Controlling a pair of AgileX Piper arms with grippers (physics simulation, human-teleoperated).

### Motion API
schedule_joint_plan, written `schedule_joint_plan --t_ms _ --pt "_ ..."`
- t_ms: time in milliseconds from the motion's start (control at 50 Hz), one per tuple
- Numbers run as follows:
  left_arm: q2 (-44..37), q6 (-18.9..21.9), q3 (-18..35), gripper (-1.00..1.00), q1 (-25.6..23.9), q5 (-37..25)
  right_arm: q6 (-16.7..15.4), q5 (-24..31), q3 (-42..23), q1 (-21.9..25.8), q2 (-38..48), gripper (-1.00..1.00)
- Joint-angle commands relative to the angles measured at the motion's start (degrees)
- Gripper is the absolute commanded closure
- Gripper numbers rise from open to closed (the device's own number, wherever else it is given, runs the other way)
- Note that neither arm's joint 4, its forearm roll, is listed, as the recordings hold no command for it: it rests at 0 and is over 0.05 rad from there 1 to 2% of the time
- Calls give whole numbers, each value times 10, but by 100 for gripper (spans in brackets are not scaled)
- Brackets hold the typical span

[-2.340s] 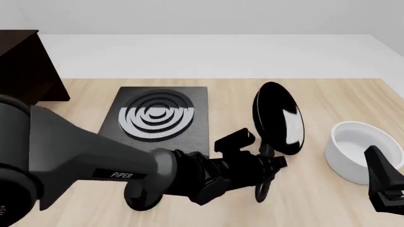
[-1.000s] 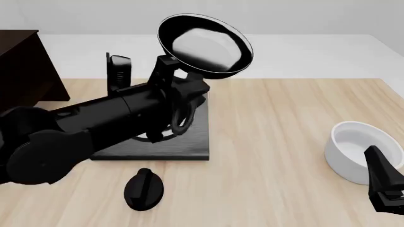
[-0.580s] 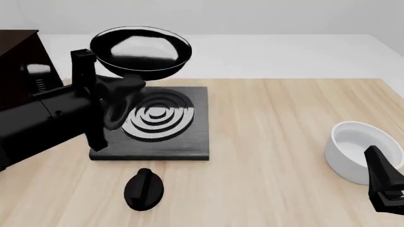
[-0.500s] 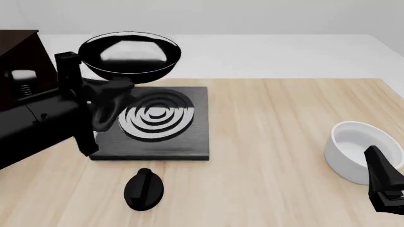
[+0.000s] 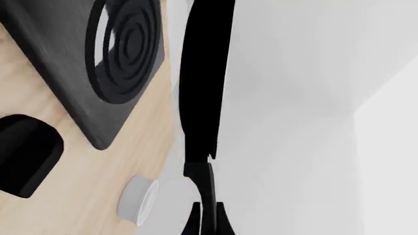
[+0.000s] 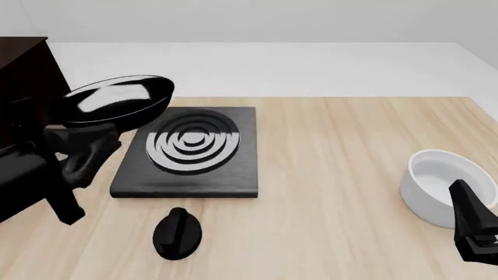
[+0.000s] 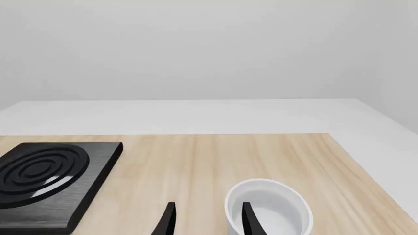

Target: Put the frying pan under the cabinet shelf.

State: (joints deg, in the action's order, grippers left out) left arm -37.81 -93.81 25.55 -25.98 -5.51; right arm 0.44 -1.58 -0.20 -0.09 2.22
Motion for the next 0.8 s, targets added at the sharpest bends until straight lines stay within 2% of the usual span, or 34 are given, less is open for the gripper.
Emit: schedule_joint_plan --t_ms 20,400,540,560,600,800 --pt "36 -44 -27 100 29 -6 0 0 0 0 0 -100" --pt "18 -82 -54 100 85 19 0 0 0 0 0 -100" --pt "21 -99 -80 100 108 34 0 0 0 0 0 -100" --pt "13 -109 -94 100 99 41 0 0 0 0 0 -100" --pt "21 -102 -83 100 118 38 0 0 0 0 0 -100" --pt "30 -116 -100 100 143 44 0 0 0 0 0 -100"
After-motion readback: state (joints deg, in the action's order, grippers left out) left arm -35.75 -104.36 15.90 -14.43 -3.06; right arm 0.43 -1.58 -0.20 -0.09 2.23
